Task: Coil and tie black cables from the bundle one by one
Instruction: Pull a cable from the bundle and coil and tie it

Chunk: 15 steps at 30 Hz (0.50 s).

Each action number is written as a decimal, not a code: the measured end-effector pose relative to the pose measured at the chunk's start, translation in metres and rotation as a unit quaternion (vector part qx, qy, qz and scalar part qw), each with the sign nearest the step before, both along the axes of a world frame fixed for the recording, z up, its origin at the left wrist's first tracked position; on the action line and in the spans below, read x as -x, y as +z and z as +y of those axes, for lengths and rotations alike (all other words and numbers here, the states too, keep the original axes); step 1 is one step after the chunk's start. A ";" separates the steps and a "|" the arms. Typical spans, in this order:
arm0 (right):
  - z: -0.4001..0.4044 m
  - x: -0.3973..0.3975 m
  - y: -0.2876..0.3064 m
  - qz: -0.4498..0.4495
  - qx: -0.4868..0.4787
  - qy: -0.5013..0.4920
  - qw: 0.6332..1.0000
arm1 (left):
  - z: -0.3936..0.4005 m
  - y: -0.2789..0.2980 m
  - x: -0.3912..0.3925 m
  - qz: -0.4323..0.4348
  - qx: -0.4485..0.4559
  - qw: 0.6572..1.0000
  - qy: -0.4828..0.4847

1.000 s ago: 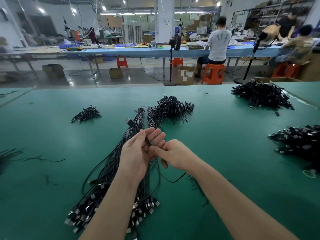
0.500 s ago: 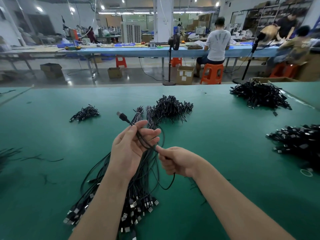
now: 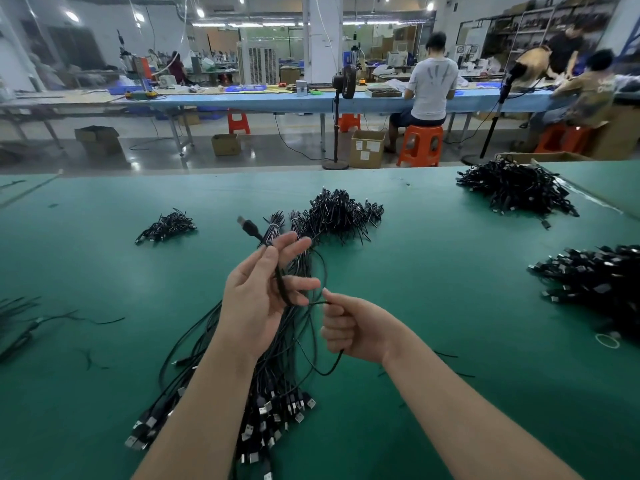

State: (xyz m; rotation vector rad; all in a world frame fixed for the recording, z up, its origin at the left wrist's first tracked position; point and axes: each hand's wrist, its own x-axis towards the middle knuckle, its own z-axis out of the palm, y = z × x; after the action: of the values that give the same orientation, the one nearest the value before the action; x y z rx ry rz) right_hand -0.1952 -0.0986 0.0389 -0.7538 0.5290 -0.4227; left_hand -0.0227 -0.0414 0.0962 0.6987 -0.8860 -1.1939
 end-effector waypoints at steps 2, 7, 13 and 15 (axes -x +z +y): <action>-0.004 -0.001 0.003 -0.022 -0.021 -0.022 0.999 | 0.004 -0.007 0.003 -0.028 -0.002 0.999 -0.045; -0.017 -0.009 0.034 0.072 0.050 -0.044 0.995 | 0.012 -0.025 0.007 -0.137 -0.036 0.986 -0.087; -0.023 -0.010 0.073 0.120 0.100 -0.022 0.988 | 0.012 -0.035 0.007 -0.211 -0.076 0.974 -0.044; -0.020 -0.012 0.080 0.162 0.159 -0.010 0.974 | 0.009 -0.039 0.007 -0.213 -0.096 0.972 -0.024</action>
State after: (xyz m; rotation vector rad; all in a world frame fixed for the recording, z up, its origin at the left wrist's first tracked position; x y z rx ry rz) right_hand -0.1836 -0.1182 0.1193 -1.1375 0.7856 -0.4097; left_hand -0.0298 -0.0327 0.0569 1.1230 -1.1560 -1.2023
